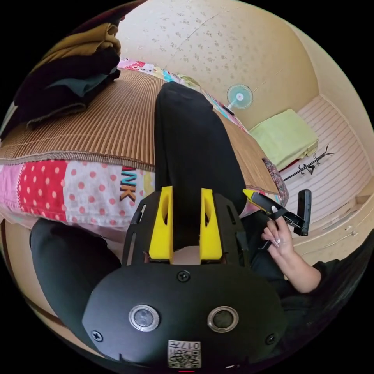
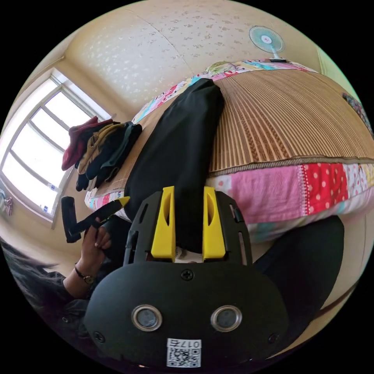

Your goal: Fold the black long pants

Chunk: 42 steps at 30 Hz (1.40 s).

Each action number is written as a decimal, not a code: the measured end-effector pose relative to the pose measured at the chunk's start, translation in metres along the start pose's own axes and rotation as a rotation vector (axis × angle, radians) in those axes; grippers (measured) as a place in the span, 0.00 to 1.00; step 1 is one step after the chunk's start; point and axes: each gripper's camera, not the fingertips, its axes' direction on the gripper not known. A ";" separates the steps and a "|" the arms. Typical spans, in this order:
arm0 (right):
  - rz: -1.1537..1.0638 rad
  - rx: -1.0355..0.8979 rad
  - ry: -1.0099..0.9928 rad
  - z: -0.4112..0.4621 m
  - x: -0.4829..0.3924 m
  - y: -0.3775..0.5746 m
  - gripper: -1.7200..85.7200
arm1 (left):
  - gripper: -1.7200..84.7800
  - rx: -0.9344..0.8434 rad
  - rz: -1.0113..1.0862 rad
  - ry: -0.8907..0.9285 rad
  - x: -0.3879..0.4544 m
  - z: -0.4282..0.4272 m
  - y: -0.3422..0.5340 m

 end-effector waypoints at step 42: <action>0.344 0.061 -0.496 -0.017 0.167 -0.133 0.11 | 0.08 0.025 -0.308 0.282 -0.095 0.022 -0.111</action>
